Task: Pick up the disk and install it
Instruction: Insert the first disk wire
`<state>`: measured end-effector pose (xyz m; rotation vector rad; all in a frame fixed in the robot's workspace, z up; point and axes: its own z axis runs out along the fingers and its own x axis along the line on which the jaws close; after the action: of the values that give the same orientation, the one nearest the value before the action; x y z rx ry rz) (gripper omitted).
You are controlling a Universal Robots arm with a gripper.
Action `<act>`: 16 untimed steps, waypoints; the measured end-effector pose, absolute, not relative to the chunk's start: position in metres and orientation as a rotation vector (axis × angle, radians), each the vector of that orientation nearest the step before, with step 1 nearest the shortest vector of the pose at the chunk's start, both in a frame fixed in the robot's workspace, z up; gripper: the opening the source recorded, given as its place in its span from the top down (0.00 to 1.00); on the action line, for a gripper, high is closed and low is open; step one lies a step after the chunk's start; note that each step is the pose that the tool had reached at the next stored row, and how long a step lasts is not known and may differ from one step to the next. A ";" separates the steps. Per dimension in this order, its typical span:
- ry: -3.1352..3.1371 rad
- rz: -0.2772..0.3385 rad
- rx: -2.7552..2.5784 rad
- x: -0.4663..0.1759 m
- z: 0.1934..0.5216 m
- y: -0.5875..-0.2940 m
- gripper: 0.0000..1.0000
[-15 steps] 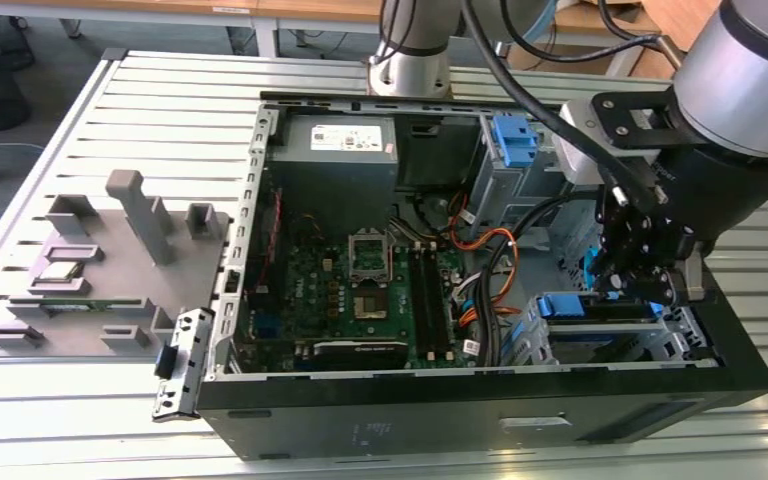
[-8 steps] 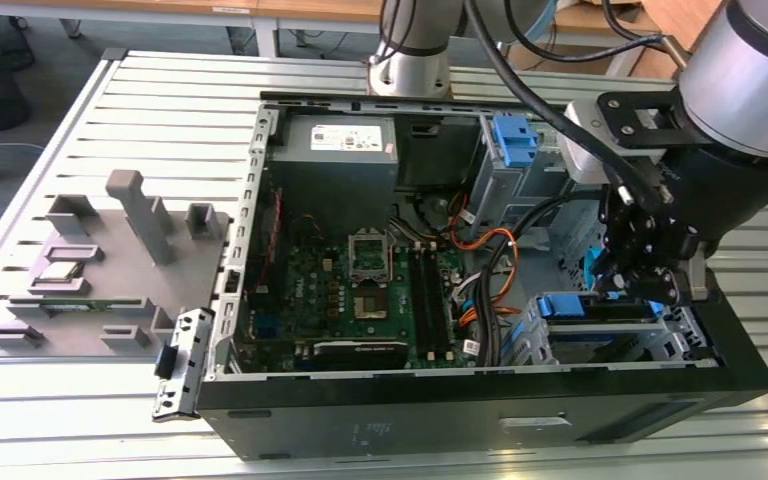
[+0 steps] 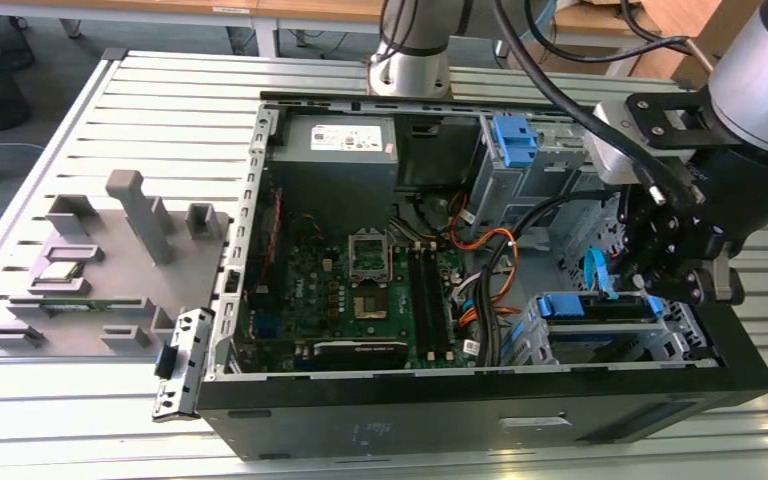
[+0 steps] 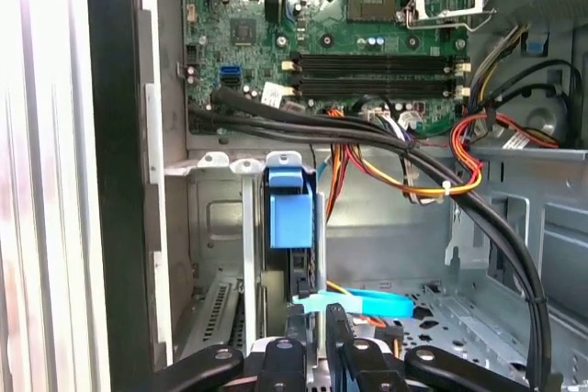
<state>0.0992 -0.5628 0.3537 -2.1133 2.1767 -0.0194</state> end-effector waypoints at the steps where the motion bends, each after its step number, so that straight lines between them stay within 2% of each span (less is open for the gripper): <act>1: 2.181 -0.020 -2.109 0.100 0.354 -0.563 0.76; 7: 2.214 -0.017 -2.080 0.100 0.353 -0.563 0.76; 11: 2.253 0.056 -2.111 0.102 0.353 -0.563 0.76; 16: 2.255 0.060 -2.113 0.103 0.353 -0.563 0.76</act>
<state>0.1031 -0.5629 0.3525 -2.1134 2.2555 0.0604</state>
